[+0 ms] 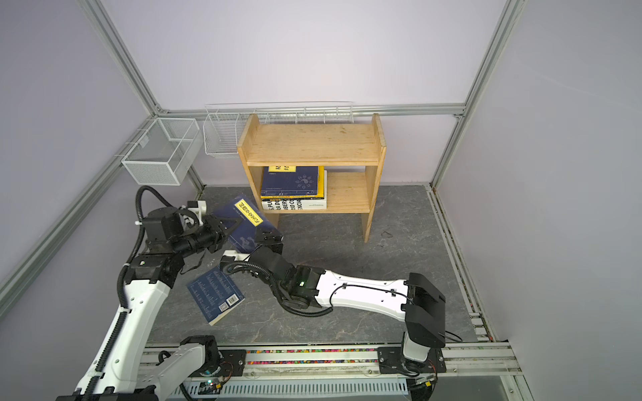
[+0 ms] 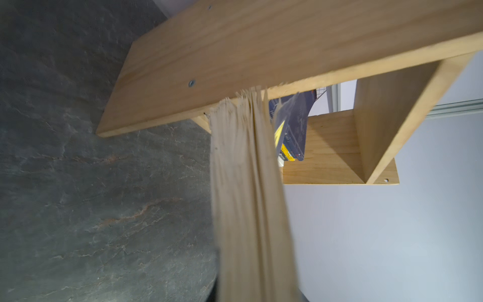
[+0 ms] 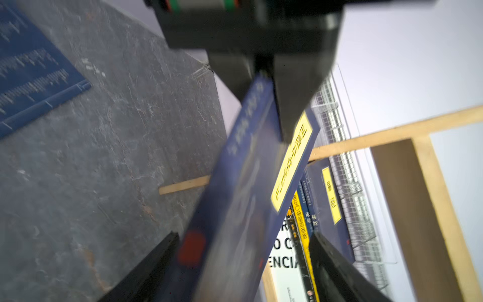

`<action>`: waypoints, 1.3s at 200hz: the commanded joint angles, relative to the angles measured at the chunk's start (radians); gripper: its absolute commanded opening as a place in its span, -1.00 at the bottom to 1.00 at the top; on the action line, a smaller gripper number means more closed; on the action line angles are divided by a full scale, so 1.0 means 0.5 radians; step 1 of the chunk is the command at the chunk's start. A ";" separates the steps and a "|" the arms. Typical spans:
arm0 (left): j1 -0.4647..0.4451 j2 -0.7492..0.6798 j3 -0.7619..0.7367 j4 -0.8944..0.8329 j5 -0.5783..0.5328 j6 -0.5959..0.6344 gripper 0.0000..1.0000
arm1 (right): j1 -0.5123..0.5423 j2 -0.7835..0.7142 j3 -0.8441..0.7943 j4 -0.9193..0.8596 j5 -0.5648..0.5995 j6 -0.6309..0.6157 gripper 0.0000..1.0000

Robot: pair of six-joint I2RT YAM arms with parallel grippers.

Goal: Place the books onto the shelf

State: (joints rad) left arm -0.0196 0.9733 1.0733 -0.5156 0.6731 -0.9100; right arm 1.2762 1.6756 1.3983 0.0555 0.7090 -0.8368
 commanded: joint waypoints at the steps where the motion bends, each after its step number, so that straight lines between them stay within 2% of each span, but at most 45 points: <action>1: 0.039 -0.109 0.329 -0.221 -0.076 0.337 -1.00 | -0.122 -0.337 -0.001 -0.120 -0.354 0.549 0.88; 6: 0.039 -0.125 0.384 -0.253 -0.106 0.393 -1.00 | -0.153 -0.399 -0.018 -0.137 -0.448 0.655 0.99; 19: 0.039 -0.172 0.497 -0.268 -0.193 0.487 -1.00 | -0.250 -0.563 -0.079 -0.145 -0.675 0.900 0.78; 44: 0.039 -0.248 0.633 -0.027 -0.228 0.523 -1.00 | -0.462 -0.809 -0.160 -0.109 -1.092 1.372 0.77; 63: 0.039 -0.286 0.624 0.359 -0.234 0.446 -1.00 | -0.630 -0.924 -0.203 -0.004 -1.312 1.767 0.78; 81: 0.039 -0.305 0.520 0.938 -0.282 0.265 -1.00 | -0.830 -0.945 -0.260 0.177 -1.569 2.216 0.78; 94: 0.039 -0.265 0.438 1.416 -0.305 0.091 -1.00 | -0.979 -0.888 -0.305 0.463 -1.932 2.611 0.78; 115: 0.035 -0.089 0.391 2.048 -0.299 -0.216 -1.00 | -1.125 -0.678 -0.321 1.051 -2.338 3.229 0.78; 136: -0.046 0.121 0.391 2.450 -0.268 -0.444 -1.00 | -1.177 -0.409 -0.313 1.725 -2.531 3.698 0.76; 162: -0.219 0.253 0.393 2.494 -0.328 -0.365 -1.00 | -1.203 -0.108 -0.260 2.414 -2.568 4.123 0.76; 178: -0.285 0.285 0.388 2.479 -0.364 -0.291 -1.00 | -1.207 0.013 -0.195 2.606 -2.575 4.248 0.76; 191: -0.309 0.300 0.377 2.471 -0.380 -0.275 -1.00 | -1.205 0.042 -0.180 2.640 -2.565 4.251 0.76; 232: -0.353 0.364 0.365 2.455 -0.373 -0.291 -1.00 | -1.194 0.038 -0.145 2.584 -2.594 4.205 0.76; 260: -0.371 0.442 0.444 2.446 -0.323 -0.330 -1.00 | -1.157 0.057 -0.092 2.484 -2.620 4.169 0.83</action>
State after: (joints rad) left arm -0.1963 1.1637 1.2499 0.6559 0.4976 -1.0473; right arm 0.6815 1.7206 1.3174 1.2690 -0.5720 1.2224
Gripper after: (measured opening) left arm 0.092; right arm 0.903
